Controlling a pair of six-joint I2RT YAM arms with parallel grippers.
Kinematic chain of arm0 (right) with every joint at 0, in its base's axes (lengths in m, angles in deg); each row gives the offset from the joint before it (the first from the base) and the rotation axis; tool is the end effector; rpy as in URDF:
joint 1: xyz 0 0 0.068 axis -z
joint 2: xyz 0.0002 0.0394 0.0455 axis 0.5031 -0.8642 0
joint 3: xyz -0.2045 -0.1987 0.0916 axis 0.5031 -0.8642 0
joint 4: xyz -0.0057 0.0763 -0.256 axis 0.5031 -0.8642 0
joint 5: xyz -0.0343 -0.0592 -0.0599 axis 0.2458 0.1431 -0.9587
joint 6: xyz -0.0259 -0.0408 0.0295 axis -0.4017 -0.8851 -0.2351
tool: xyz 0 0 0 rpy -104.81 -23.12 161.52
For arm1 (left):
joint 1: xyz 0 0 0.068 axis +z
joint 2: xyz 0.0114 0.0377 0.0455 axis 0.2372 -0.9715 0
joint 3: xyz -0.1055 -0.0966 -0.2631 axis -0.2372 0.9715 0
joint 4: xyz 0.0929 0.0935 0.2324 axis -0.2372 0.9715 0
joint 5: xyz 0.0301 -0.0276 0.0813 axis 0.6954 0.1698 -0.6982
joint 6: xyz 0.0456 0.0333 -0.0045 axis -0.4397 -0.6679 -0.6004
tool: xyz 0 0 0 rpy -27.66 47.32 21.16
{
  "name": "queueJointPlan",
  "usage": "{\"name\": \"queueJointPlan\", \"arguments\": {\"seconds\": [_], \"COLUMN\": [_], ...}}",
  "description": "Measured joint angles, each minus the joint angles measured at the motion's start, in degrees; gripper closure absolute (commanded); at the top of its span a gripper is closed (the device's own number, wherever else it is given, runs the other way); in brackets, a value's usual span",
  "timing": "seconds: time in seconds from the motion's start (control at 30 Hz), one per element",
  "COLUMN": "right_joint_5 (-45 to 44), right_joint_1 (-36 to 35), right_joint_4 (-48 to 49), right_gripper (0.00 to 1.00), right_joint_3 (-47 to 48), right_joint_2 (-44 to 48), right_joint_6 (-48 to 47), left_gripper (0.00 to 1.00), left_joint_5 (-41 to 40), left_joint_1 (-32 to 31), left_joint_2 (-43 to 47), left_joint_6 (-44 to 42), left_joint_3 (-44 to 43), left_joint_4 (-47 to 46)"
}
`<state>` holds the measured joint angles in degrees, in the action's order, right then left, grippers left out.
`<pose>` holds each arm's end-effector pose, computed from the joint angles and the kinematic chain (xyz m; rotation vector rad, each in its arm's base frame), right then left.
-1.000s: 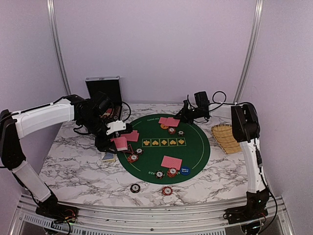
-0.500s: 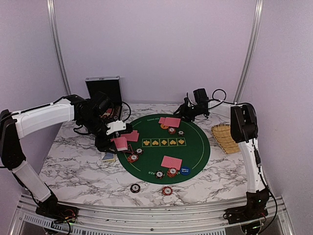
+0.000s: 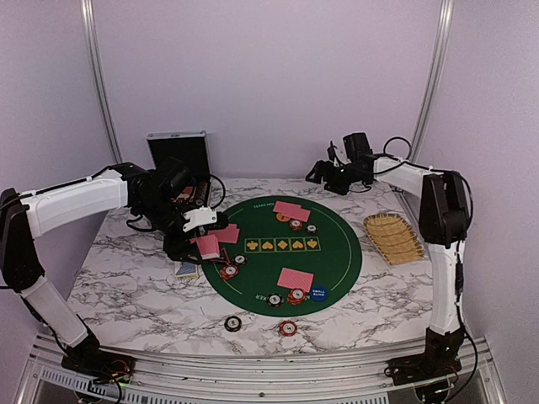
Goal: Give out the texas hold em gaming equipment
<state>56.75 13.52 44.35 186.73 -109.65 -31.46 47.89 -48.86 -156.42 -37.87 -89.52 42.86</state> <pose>0.5114 0.1692 0.2446 -0.0324 2.3779 0.8168 0.2695 -0.2022 0.2916 1.7514 1.9983 -0.2995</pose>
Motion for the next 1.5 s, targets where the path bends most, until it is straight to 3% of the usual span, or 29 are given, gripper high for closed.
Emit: {"name": "queueJointPlan", "arguments": {"seconds": [0.2,0.5,0.87,1.5], "right_joint_5": [6.60,16.61,23.34,27.26], "right_joint_1": [-7.17,-20.76,-28.65,-31.21], "right_joint_4": [9.51,27.52,46.66,55.28], "right_gripper": [0.13,0.13,0.15,0.19], "right_joint_3": [-18.99,-42.07,-38.60,-29.86], "right_joint_2": [13.68,17.40,13.53,4.07], "right_joint_6": [4.20,18.71,29.90,37.33], "left_gripper": [1.00,1.00,1.00,1.00], "left_joint_5": [-0.15,-0.37,-0.20,-0.11], "left_joint_1": [0.22,0.26,0.22,-0.72], "left_joint_2": [-0.17,-1.11,-1.53,-2.36], "left_joint_6": [0.02,1.05,1.51,2.16], "left_joint_3": [-0.83,-2.60,-2.62,-3.08], "left_joint_4": [0.02,-0.09,-0.09,-0.11]}}
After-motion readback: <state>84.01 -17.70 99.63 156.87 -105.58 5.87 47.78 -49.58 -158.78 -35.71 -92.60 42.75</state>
